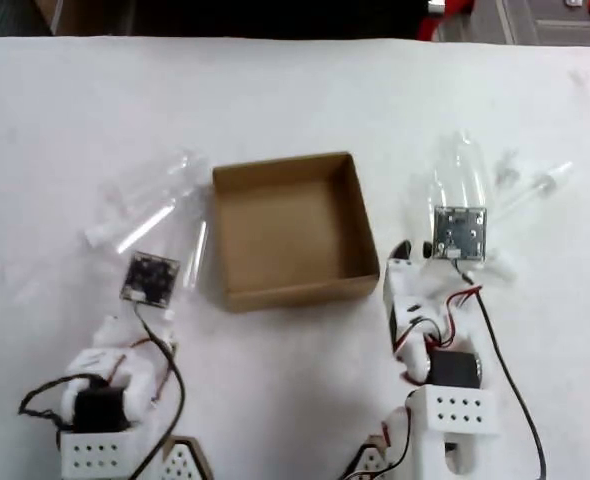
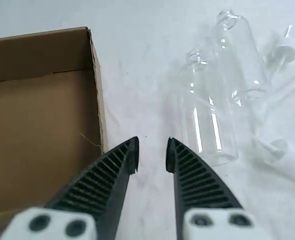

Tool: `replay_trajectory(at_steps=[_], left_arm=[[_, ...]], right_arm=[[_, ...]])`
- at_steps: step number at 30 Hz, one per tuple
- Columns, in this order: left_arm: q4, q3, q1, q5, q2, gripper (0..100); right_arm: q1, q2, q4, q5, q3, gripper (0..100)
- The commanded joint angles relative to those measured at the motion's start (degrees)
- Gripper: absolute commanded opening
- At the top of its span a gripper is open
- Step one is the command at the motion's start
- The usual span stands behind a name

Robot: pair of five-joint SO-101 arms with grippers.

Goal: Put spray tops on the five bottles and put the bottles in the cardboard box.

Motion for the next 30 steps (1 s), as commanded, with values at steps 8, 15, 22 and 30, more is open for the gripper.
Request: replay_trajectory(at_steps=[8,15,22,30], left_arm=[[-0.5,-14.3,-12.7,-3.4,-0.7,2],[-7.9,-14.7,-12.4,-6.0,-0.7,2],[-13.5,-14.8,-6.1,-11.1,-0.7,2],[-10.5,-14.6,1.3,-15.6,-0.6,2]], right_arm=[[-0.7,0.2,-1.3,-0.4,-0.5,8.4],[-0.7,0.1,-1.4,-0.4,-0.5,8.4],[-0.7,-0.1,-8.0,-0.4,3.0,8.4],[-0.7,-0.1,-10.4,-0.4,4.4,8.4]])
